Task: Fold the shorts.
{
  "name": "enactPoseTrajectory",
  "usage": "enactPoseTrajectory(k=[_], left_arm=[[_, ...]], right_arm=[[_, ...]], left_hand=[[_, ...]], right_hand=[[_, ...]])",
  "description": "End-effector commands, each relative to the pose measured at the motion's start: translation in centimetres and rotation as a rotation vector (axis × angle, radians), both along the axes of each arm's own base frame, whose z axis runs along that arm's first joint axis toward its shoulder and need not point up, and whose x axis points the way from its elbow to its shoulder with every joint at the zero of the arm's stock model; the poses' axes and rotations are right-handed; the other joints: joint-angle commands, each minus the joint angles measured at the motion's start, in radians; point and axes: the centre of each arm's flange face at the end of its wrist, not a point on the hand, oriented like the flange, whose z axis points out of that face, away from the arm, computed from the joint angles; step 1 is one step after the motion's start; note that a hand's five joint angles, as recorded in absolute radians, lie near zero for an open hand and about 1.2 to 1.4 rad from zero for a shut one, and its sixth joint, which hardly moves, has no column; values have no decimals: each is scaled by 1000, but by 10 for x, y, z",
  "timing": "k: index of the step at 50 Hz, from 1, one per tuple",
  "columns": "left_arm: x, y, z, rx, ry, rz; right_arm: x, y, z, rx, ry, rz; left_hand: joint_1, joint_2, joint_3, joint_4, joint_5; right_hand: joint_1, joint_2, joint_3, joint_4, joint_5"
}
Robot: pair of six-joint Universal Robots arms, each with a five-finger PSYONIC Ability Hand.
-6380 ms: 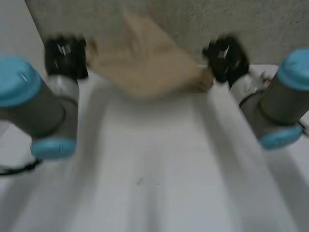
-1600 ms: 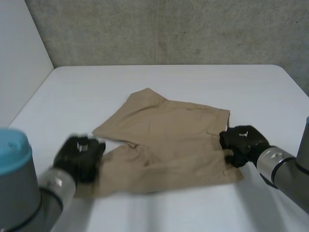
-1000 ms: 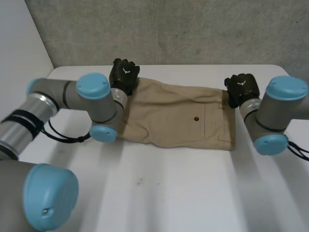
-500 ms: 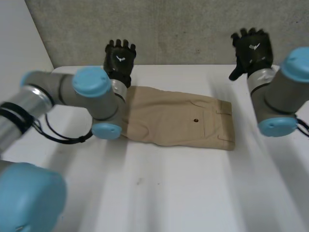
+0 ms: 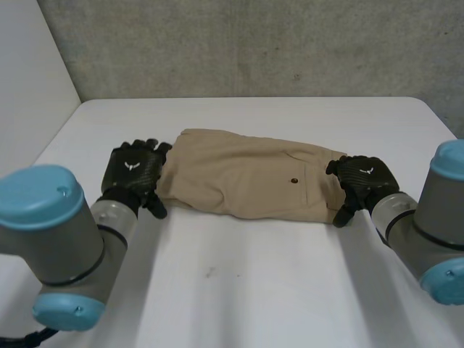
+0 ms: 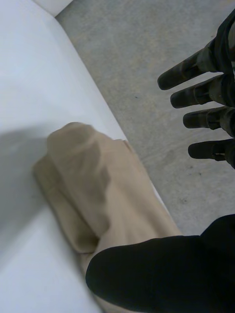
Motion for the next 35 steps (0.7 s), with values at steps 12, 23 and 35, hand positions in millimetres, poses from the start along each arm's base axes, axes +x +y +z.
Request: enactPoseTrajectory(k=[12, 23, 35], left_arm=[[-5, 12, -13, -12, 6, -26], [-3, 11, -11, -15, 7, -17], [1, 6, 30, -121, 62, -1]], right_arm=[[-2, -26, -45, -4, -55, -40], [-37, -42, -14, -41, 65, -100], [-39, -62, 31, -248, 505, 17]], left_hand=[[-16, -28, -48, -33, -47], [-16, -28, -48, -33, -47], [-16, -28, -48, -33, -47]], right_hand=[[648, 605, 598, 600, 608], [1085, 1042, 1035, 1037, 1045], [1085, 1042, 1035, 1037, 1045]])
